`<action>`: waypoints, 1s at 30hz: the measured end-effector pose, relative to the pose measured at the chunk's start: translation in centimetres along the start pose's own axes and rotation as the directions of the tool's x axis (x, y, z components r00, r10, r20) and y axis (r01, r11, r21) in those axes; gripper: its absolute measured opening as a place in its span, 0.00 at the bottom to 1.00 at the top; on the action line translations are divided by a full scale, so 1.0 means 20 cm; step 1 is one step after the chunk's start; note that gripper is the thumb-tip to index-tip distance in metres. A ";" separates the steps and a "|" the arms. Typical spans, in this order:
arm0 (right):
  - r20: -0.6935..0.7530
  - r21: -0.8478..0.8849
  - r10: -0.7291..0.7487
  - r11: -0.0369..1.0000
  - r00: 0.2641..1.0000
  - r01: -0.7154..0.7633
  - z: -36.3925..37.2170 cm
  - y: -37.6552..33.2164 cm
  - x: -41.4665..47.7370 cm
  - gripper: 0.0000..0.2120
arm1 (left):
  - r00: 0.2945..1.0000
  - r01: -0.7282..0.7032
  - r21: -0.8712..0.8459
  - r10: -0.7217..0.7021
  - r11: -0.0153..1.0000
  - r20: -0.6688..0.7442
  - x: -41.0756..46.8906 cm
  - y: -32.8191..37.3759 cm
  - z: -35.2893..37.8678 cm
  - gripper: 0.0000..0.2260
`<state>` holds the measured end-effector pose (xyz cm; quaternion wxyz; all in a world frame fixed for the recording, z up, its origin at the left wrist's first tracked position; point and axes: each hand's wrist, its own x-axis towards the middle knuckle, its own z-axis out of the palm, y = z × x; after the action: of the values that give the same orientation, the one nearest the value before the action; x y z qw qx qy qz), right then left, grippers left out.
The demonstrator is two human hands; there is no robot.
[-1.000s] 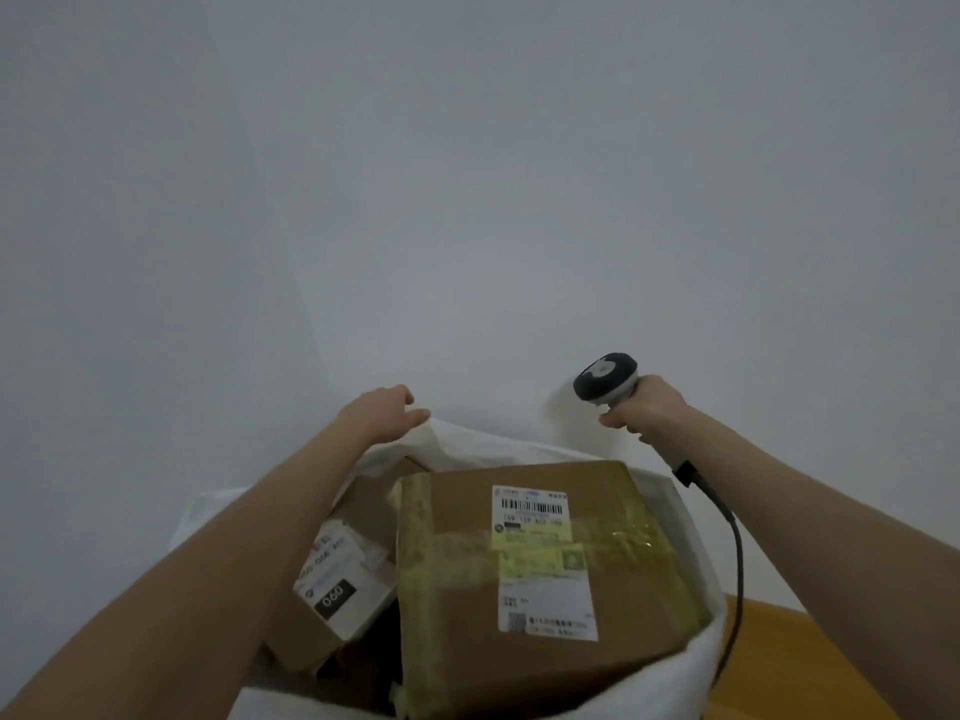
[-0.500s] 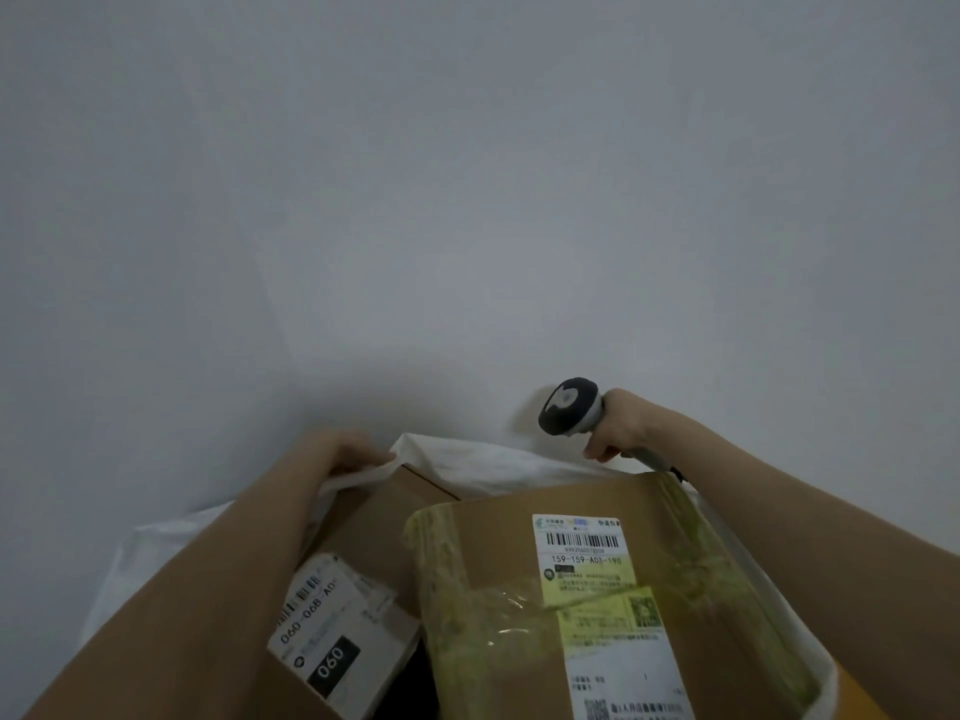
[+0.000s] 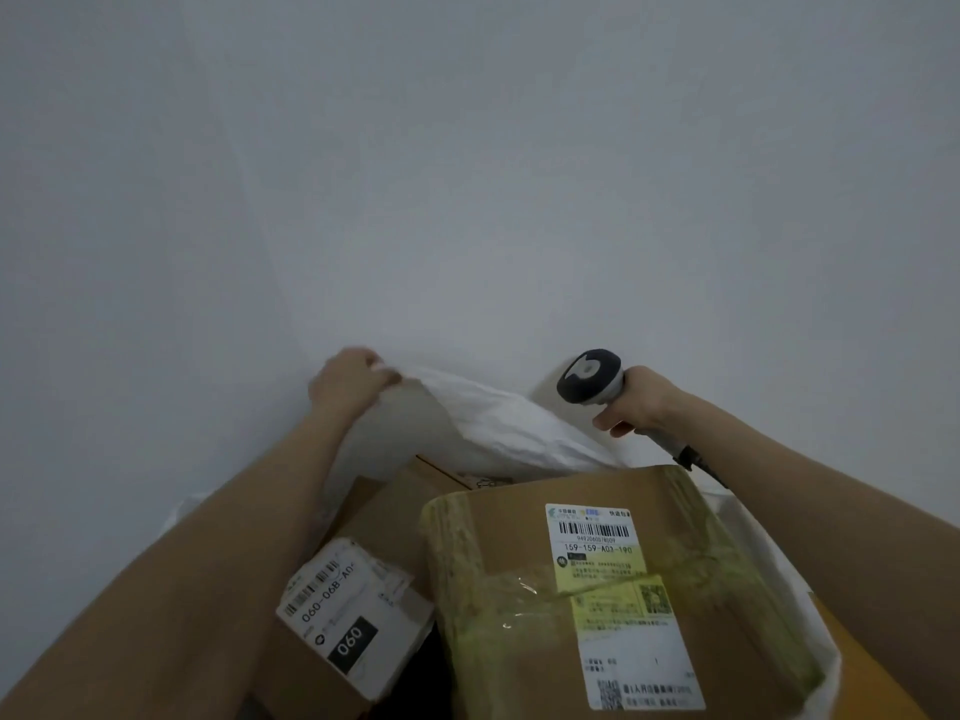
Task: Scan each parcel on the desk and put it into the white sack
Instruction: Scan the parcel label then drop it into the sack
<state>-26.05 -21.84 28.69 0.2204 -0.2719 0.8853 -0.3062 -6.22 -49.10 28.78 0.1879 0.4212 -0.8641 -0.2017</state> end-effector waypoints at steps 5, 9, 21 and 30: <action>-0.044 0.102 -0.015 0.995 0.999 0.020 -0.13 -0.02 -0.08 0.08 | 0.996 -0.079 0.006 0.079 0.997 0.033 0.09 0.14 -0.18 0.08; -0.076 0.204 -0.018 0.978 0.997 0.033 -0.22 -0.01 -0.16 0.09 | 0.884 -0.263 0.072 0.210 0.962 0.419 0.03 0.41 -0.10 0.28; -0.007 0.346 0.224 0.915 0.975 -0.208 -0.31 0.53 -0.44 0.11 | 0.609 -0.493 0.397 -0.019 0.774 0.793 -0.24 0.90 0.71 0.38; -0.018 0.641 0.242 0.748 0.970 -0.174 -0.28 0.68 -0.52 0.15 | 0.648 -0.502 -0.351 0.613 0.790 0.453 -0.23 1.11 0.50 0.04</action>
<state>-26.08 -4.07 26.10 0.2873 -0.0656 0.7645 -0.5733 -22.97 -30.93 30.84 0.0271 0.0377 -0.9437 -0.3275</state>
